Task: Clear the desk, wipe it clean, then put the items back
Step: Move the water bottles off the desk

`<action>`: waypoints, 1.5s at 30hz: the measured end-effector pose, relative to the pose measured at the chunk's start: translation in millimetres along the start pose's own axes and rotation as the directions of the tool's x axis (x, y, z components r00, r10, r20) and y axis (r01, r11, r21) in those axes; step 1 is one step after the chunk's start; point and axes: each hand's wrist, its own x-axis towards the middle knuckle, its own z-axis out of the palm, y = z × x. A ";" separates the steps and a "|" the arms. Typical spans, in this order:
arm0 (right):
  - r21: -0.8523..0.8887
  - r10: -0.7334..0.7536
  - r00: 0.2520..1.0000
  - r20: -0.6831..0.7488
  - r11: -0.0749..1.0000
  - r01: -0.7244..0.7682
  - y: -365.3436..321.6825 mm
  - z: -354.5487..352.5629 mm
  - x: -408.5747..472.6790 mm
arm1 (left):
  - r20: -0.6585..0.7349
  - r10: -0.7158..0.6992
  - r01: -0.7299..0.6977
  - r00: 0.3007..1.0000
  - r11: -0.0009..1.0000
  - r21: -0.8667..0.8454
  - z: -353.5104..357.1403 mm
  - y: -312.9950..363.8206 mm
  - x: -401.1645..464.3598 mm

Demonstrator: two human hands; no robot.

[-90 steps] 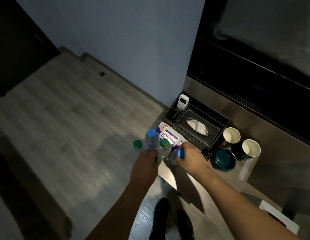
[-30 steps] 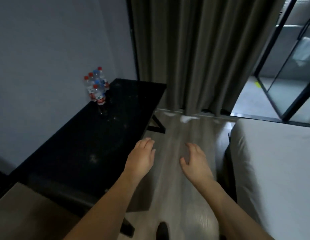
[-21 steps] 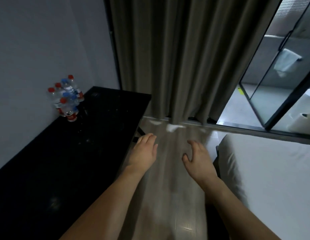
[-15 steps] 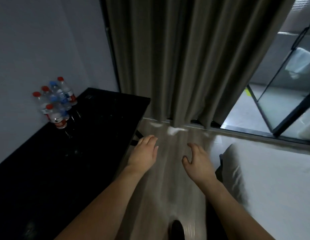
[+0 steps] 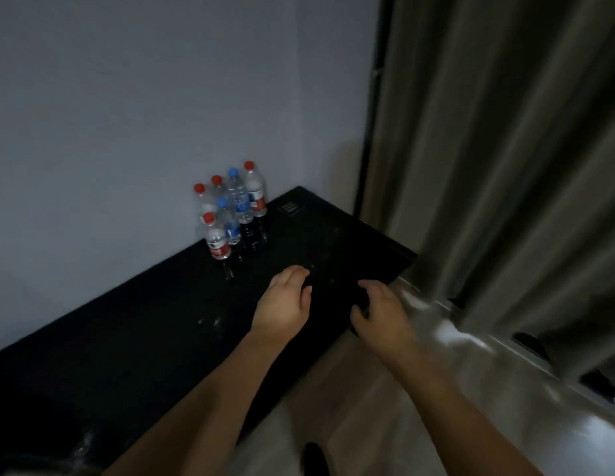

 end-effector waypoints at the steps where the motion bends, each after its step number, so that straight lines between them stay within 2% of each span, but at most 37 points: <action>1: 0.008 -0.024 0.999 0.035 1.000 0.024 -4.3 7.3 20.2 | -0.024 -0.033 0.033 0.999 0.999 0.001 0.9 -11.4 12.1; 6: 0.009 -0.094 0.980 0.177 0.996 0.094 -26.5 22.9 110.5 | -0.084 -0.196 0.192 0.977 0.980 -0.050 -0.7 -63.6 75.5; 10: 0.004 -0.145 0.961 0.237 0.989 0.148 -41.4 25.7 180.7 | -0.132 -0.330 0.316 0.935 0.942 -0.114 0.3 -97.0 112.5; 13: 0.019 -0.177 0.936 0.303 0.984 0.179 -57.0 37.7 227.7 | -0.130 -0.373 0.361 0.919 0.926 -0.106 -3.2 -117.4 126.0; 16: 0.010 -0.274 0.896 0.351 0.957 0.289 -74.4 64.7 276.2 | -0.218 -0.459 0.446 0.861 0.888 -0.110 -10.2 -147.7 142.6; 21: 0.079 -0.417 0.795 0.441 0.900 0.428 -103.4 91.1 351.5 | -0.365 -0.602 0.618 0.710 0.781 -0.086 -40.4 -179.5 170.8; 23: 0.116 -0.469 0.768 0.436 0.875 0.469 -117.0 99.0 387.1 | -0.385 -0.619 0.660 0.684 0.751 -0.035 -53.9 -190.5 187.4; 26: 0.145 -0.519 0.739 0.431 0.848 0.511 -142.3 117.7 435.6 | -0.405 -0.636 0.680 0.657 0.731 -0.045 -71.0 -206.4 214.2; 32: 0.097 -0.547 0.692 0.471 0.812 0.575 -192.2 173.4 512.1 | -0.404 -0.631 0.674 0.662 0.737 -0.048 -78.0 -259.6 275.7; 35: 0.057 -0.515 0.709 0.482 0.826 0.561 -210.0 204.2 540.1 | -0.370 -0.596 0.633 0.712 0.774 -0.029 -71.2 -286.9 308.1; 38: -0.007 -0.494 0.680 0.542 0.806 0.591 -215.8 228.1 555.1 | -0.325 -0.576 0.608 0.750 0.794 -0.004 -58.7 -309.5 330.4; 45: -0.067 -0.483 0.680 0.552 0.787 0.613 -217.5 255.9 572.7 | -0.311 -0.609 0.638 0.730 0.770 -0.011 -40.5 -325.2 337.9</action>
